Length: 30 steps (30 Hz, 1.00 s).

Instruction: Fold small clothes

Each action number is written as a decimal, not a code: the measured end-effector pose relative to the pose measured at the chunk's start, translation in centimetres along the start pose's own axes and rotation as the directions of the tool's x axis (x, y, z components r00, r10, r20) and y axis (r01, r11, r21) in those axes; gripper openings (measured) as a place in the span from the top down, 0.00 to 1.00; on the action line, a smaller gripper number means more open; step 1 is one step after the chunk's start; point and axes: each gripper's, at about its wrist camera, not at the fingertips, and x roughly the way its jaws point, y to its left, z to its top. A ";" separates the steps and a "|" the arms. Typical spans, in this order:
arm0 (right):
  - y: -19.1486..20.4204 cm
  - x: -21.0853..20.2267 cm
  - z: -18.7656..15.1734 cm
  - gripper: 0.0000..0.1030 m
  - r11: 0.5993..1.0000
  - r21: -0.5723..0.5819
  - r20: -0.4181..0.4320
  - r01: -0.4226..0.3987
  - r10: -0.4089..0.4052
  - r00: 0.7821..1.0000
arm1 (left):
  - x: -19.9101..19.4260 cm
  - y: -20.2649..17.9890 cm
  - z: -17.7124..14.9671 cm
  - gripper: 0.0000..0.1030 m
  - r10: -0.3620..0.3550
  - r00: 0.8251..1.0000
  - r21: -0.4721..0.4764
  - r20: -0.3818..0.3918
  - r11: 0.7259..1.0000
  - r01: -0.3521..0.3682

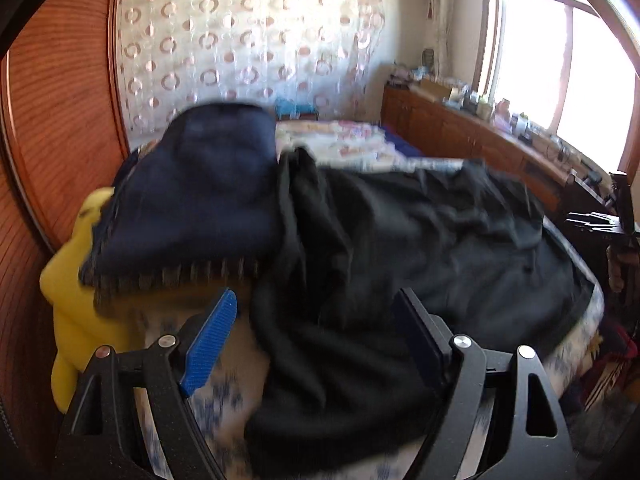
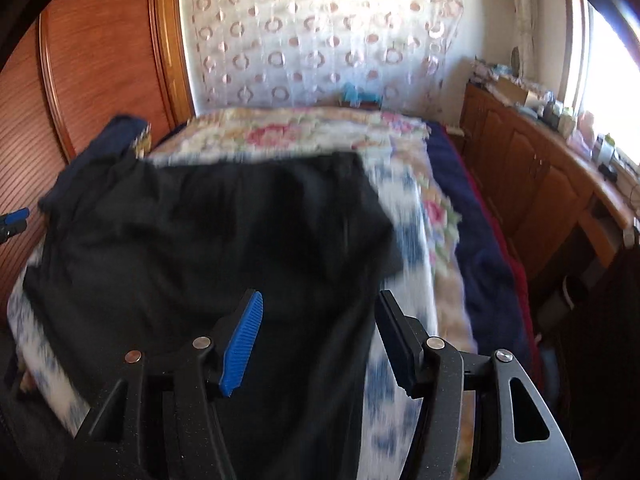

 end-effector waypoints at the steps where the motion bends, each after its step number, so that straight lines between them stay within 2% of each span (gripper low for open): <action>1: 0.3 -0.1 -0.6 0.42 1.000 0.003 -0.014 -0.004 0.004 1.000 | -0.2 0.2 -0.9 0.21 0.007 1.000 0.000 -0.007 1.000 -0.007; 4: -0.2 -0.9 -2.8 0.42 1.000 0.024 -0.055 0.007 -0.006 0.998 | -0.6 0.7 -3.1 0.21 -0.002 0.999 -0.022 -0.042 1.000 0.001; 7: -0.6 -1.2 -4.1 0.42 0.999 0.042 -0.085 0.003 0.001 0.996 | -0.4 1.2 -4.6 0.26 -0.005 0.997 -0.033 -0.081 0.999 0.003; 9: -0.5 -1.7 -4.9 0.42 0.999 0.044 -0.094 0.012 -0.008 0.996 | -0.6 1.3 -5.5 0.27 0.013 0.995 -0.038 -0.098 0.999 -0.017; 12: -0.3 -2.0 -5.3 0.42 0.999 0.047 -0.090 0.013 -0.009 0.996 | -0.6 1.7 -6.6 0.31 0.000 0.994 -0.058 -0.112 0.998 -0.007; 16: 0.0 -2.8 -6.0 0.42 0.999 0.026 -0.095 0.023 -0.021 0.995 | -0.2 2.3 -7.3 0.48 -0.008 0.991 -0.088 -0.130 0.996 -0.004; 18: 0.9 -2.3 -6.0 0.47 0.999 0.002 -0.096 0.032 -0.031 0.995 | -0.1 2.0 -7.4 0.53 -0.024 0.991 -0.091 -0.132 0.996 0.012; 20: 1.4 -2.5 -6.2 0.62 0.999 -0.026 -0.090 0.030 -0.032 0.995 | -0.1 1.5 -7.5 0.59 -0.003 0.990 -0.067 -0.139 0.998 -0.007; 21: 1.6 -2.6 -6.5 0.65 0.999 -0.030 -0.087 0.023 -0.025 0.996 | -0.1 1.4 -7.5 0.61 0.010 0.990 -0.059 -0.138 0.998 -0.019; 23: 1.6 -2.7 -6.4 0.86 0.999 -0.038 -0.085 0.014 -0.017 0.996 | -0.1 1.7 -7.6 0.70 0.017 0.991 -0.068 -0.135 0.997 -0.026; 24: 1.7 -2.7 -7.0 0.90 0.999 -0.040 -0.085 0.008 -0.011 0.996 | -0.2 2.0 -7.7 0.73 0.015 0.991 -0.078 -0.133 0.997 -0.025; 25: 1.7 -2.6 -7.3 0.92 0.999 -0.042 -0.085 0.006 -0.010 0.996 | -0.3 2.3 -7.7 0.83 0.018 0.991 -0.085 -0.133 0.996 -0.029; 27: 1.3 -2.2 -7.6 0.94 0.999 -0.048 -0.080 0.009 -0.013 0.997 | -0.4 2.6 -7.8 0.90 0.015 0.992 -0.093 -0.127 0.995 -0.027; 28: 1.3 -2.1 -7.9 0.94 0.999 -0.047 -0.077 0.012 -0.015 0.997 | -0.8 2.5 -7.8 0.96 0.012 0.994 -0.092 -0.112 0.996 -0.022; 30: 1.2 -2.2 -8.2 0.94 0.999 -0.040 -0.068 0.018 -0.021 0.997 | -1.5 2.5 -7.7 0.96 0.011 0.995 -0.097 -0.094 0.995 -0.021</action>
